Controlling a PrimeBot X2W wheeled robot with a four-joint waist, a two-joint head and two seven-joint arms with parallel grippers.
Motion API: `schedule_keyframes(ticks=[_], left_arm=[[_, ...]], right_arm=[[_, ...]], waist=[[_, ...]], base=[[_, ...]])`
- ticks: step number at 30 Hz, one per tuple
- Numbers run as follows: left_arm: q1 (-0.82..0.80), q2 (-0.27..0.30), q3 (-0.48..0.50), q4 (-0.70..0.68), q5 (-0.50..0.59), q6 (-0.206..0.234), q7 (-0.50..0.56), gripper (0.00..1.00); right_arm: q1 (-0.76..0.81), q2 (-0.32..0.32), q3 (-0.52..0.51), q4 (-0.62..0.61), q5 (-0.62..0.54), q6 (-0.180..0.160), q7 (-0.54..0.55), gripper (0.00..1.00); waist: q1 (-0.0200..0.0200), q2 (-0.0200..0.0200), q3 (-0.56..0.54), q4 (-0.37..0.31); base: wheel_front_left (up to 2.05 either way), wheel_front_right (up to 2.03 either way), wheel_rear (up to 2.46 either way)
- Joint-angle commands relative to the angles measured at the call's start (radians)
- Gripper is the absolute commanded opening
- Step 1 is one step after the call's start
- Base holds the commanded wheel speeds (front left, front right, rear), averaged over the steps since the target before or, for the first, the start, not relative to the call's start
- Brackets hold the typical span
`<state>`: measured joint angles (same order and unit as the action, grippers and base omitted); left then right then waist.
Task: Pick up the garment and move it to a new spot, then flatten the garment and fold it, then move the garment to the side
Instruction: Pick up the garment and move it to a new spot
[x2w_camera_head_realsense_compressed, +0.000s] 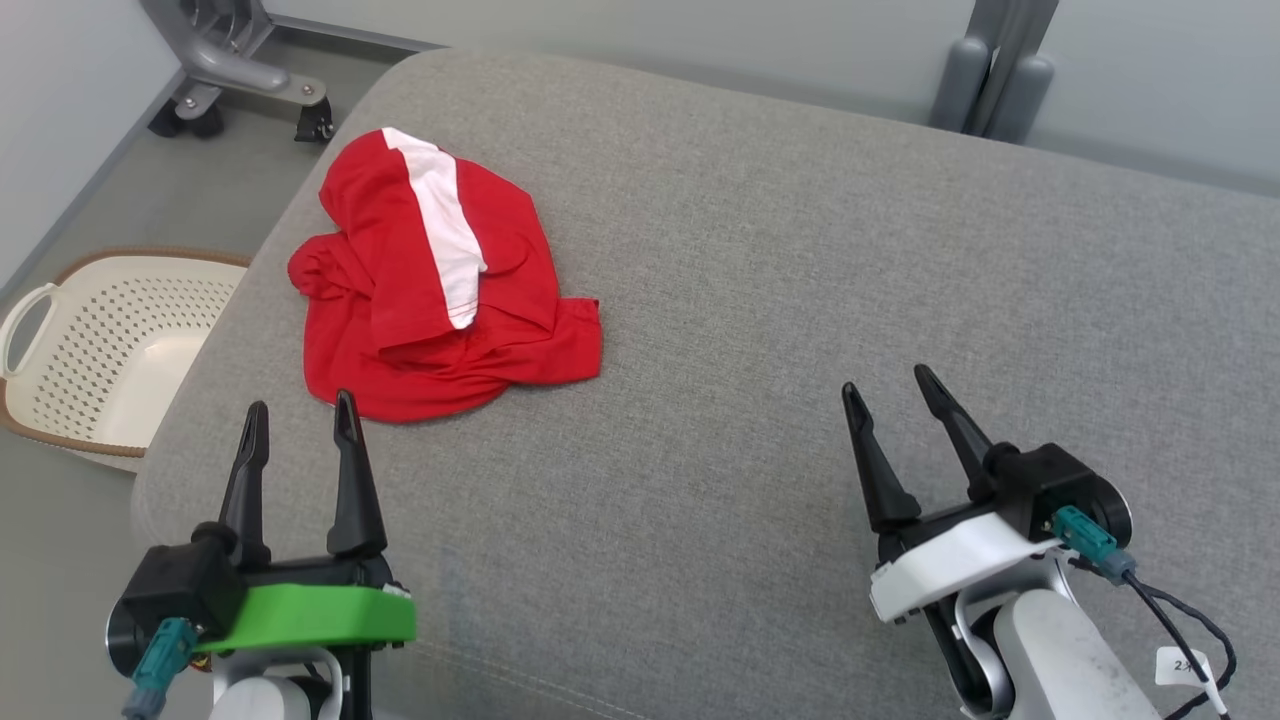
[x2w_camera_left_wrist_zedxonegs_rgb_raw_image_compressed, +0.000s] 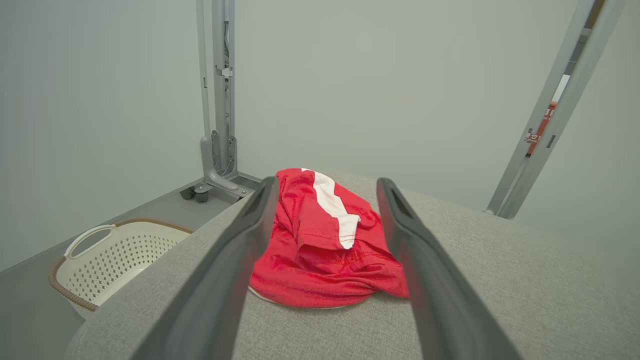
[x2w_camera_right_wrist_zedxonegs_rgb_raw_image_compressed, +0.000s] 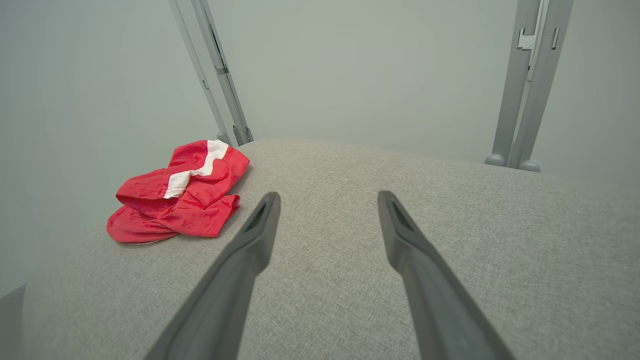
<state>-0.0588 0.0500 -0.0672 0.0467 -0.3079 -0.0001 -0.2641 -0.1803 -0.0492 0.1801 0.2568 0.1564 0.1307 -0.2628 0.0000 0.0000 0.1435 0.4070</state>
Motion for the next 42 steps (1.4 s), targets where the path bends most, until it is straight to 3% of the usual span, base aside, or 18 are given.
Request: schedule_keyframes(ticks=[1, 8, 13, 25, 33, 34, 35, 36, 42], left_arm=[[-0.025, 0.002, 0.004, 0.002, -0.013, 0.001, 0.000, 1.00], [-0.124, 0.001, -0.006, 0.086, 0.038, -0.044, 0.000, 1.00], [-0.261, 0.017, -0.001, 0.267, 0.088, -0.069, 0.000, 1.00], [-0.606, 0.103, -0.027, 0.690, 0.064, -0.111, 0.150, 1.00], [-0.713, 0.112, -0.066, 0.858, 0.032, -0.125, 0.210, 0.98], [-0.720, 0.110, -0.068, 0.876, 0.023, -0.127, 0.212, 0.48], [-0.725, 0.110, -0.067, 0.890, 0.018, -0.127, 0.210, 0.09], [-0.729, 0.111, -0.069, 0.898, 0.014, -0.128, 0.204, 0.00], [-0.742, 0.124, -0.075, 0.918, -0.029, -0.131, 0.113, 0.00]], right_arm=[[-0.017, -0.003, -0.005, -0.004, -0.007, 0.000, -0.003, 1.00], [-0.062, -0.021, -0.053, -0.073, -0.040, 0.000, -0.003, 1.00], [-0.096, -0.056, -0.072, -0.119, -0.066, 0.000, -0.003, 1.00], [-0.137, -0.108, -0.084, -0.188, -0.084, 0.000, 0.008, 1.00], [-0.141, -0.103, -0.075, -0.182, -0.063, 0.000, 0.020, 1.00], [-0.143, -0.102, -0.072, -0.179, -0.063, 0.000, 0.020, 1.00], [-0.143, -0.102, -0.069, -0.177, -0.063, 0.000, 0.020, 1.00], [-0.144, -0.101, -0.066, -0.174, -0.062, 0.000, 0.020, 1.00], [-0.142, -0.089, -0.057, -0.148, -0.052, 0.000, 0.013, 1.00]], waist=[[0.0000, 0.0000, 0.019, -0.011], [0.0000, 0.0000, 0.107, -0.046], [0.0000, 0.0000, 0.183, -0.071], [0.0000, 0.0000, 0.323, -0.117], [0.0000, 0.0000, 0.341, -0.127], [0.0000, 0.0000, 0.340, -0.128], [0.0000, 0.0000, 0.337, -0.128], [0.0000, 0.0000, 0.334, -0.128], [0.0000, 0.0000, 0.288, -0.133]], base=[[0.00, 0.00, 0.00], [0.00, 0.00, 0.00], [0.00, 0.00, 0.00], [0.00, 0.00, 0.00], [0.00, 0.00, 0.00], [0.00, 0.00, 0.00], [0.00, 0.00, 0.00], [0.00, 0.00, 0.00], [0.00, 0.00, 0.00]])
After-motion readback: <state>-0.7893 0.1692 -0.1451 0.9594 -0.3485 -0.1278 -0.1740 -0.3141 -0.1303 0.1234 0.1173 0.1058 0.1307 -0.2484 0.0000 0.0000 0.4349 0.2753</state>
